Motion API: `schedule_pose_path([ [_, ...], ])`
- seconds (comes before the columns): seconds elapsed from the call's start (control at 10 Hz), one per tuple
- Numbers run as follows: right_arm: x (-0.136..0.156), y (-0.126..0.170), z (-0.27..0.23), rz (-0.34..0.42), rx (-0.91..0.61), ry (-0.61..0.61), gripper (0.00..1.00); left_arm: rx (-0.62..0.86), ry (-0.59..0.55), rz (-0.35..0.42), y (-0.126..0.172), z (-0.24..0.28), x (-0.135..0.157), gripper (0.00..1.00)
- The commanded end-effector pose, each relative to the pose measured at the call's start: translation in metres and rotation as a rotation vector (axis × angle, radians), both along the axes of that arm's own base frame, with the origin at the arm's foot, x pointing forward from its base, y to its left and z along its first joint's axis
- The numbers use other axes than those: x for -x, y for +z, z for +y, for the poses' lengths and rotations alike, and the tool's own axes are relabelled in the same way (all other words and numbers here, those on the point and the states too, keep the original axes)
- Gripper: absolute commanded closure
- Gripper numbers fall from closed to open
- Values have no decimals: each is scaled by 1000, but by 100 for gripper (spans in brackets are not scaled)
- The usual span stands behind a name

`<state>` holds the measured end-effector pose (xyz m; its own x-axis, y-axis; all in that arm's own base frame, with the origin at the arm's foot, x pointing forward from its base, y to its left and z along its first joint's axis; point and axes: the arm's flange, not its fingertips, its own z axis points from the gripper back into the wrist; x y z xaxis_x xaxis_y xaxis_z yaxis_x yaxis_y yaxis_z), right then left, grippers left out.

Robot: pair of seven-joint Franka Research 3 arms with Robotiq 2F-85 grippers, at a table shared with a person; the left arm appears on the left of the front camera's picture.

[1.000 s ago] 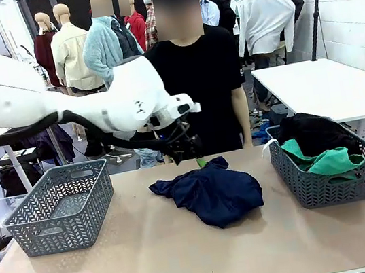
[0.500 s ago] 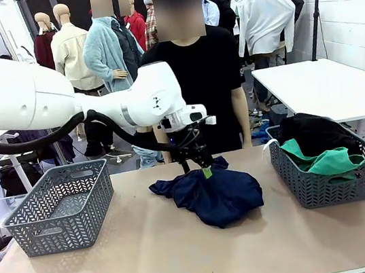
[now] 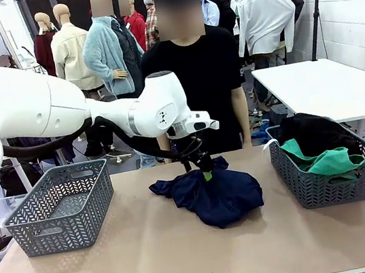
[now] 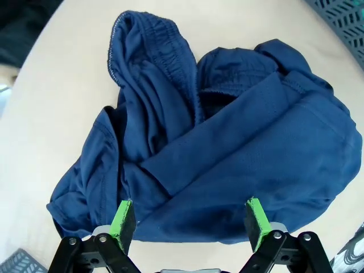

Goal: Sort the tops and bottoms.
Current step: Lift clothes from the center of the table with your left hand.

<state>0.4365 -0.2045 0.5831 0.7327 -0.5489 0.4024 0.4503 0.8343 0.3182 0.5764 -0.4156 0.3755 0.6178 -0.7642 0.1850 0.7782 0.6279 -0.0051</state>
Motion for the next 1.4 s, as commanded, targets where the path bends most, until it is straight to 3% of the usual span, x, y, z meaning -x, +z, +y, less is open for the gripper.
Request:
schedule_pose_path([
  [0.0, 1, 0, 0, 8, 21, 7, 0, -4, -37, 6, -6, 3, 1, 0],
  [0.3, 1, 0, 0, 8, 21, 7, 0, -10, -57, 7, -11, 4, 1, 0],
  [0.4, 1, 0, 0, 8, 21, 7, 0, -6, -60, 11, -11, 4, 1, 4],
  [0.8, 1, 0, 0, 8, 21, 7, 0, 6, -64, 13, -10, 6, 2, 84],
  [0.9, 1, 0, 0, 8, 21, 7, 0, 10, -61, 19, -11, 7, 2, 100],
  [1.3, 1, 0, 0, 8, 21, 7, 0, 26, -67, 32, -7, 9, 4, 100],
])
